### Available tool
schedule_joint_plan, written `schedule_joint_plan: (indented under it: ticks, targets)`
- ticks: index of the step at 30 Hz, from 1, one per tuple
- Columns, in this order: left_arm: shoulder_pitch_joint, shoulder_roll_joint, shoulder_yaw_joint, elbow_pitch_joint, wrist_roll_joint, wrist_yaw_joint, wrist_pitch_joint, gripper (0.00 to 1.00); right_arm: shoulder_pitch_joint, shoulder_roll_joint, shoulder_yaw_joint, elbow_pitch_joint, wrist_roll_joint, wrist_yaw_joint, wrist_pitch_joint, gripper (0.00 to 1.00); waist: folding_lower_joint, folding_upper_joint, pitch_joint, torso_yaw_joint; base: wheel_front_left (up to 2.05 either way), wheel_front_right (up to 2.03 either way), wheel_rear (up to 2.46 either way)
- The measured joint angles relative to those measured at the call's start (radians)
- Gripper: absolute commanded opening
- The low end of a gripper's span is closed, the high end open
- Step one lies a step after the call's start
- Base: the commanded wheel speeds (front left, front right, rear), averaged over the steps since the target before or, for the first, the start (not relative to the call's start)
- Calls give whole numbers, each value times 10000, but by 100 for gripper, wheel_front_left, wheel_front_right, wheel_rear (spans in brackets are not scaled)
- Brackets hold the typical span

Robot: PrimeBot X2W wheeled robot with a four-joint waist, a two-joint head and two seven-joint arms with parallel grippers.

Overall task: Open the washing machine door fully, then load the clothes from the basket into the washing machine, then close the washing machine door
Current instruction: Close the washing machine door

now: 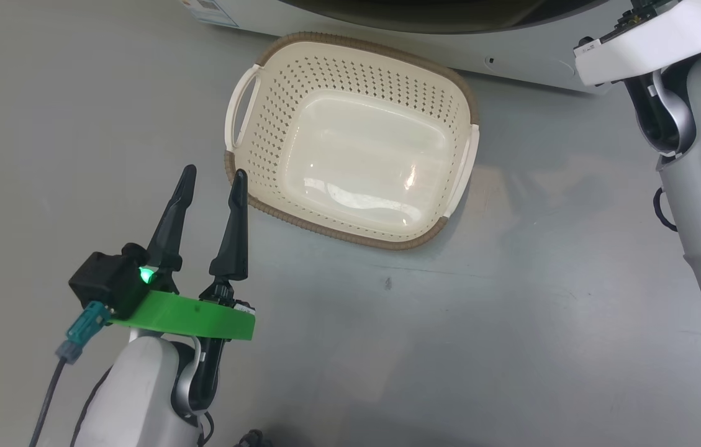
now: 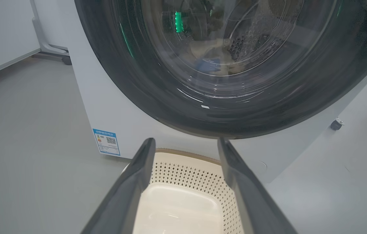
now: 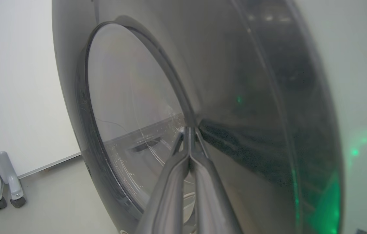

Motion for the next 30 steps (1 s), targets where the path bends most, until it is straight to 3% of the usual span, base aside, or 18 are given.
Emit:
schedule_joint_plan:
  ticks: [5, 6, 7, 8, 9, 20, 30]
  targets:
    - [23, -2, 27, 326, -36, 0, 0, 100, 114, 192, -73, 56, 12, -4, 0, 0, 0, 0, -183, -144, 0, 0, 0]
    - [18, 0, -17, 316, -36, 0, 0, 100, 158, 230, -81, 52, 19, -8, 0, 5, 0, 0, -229, -181, 0, 0, 0]
    - [15, -2, -94, 330, -38, 0, 0, 100, 221, 268, -100, 40, 29, -29, 0, 44, 0, 0, -280, -220, 0, 0, 0]
    - [19, -15, -113, 374, -38, 0, 0, 100, 319, 299, -119, 23, 35, -42, 0, 68, 0, 0, -339, -261, 0, 0, 0]
    - [18, -17, -111, 403, -56, 0, 0, 100, 437, 314, -130, 6, 48, -48, 0, 100, 0, 0, -403, -300, 0, 0, 0]
    - [263, -15, 318, 815, -136, 0, 0, 100, 2261, 334, -531, -662, 113, -50, 0, 100, 0, 1, -1272, -741, 0, 0, 0]
    - [1281, 334, 694, 1417, 31, 0, 2, 100, 4731, 535, -1639, -1233, 128, -52, 0, 100, 0, 0, -2427, -1279, 0, 0, 0]
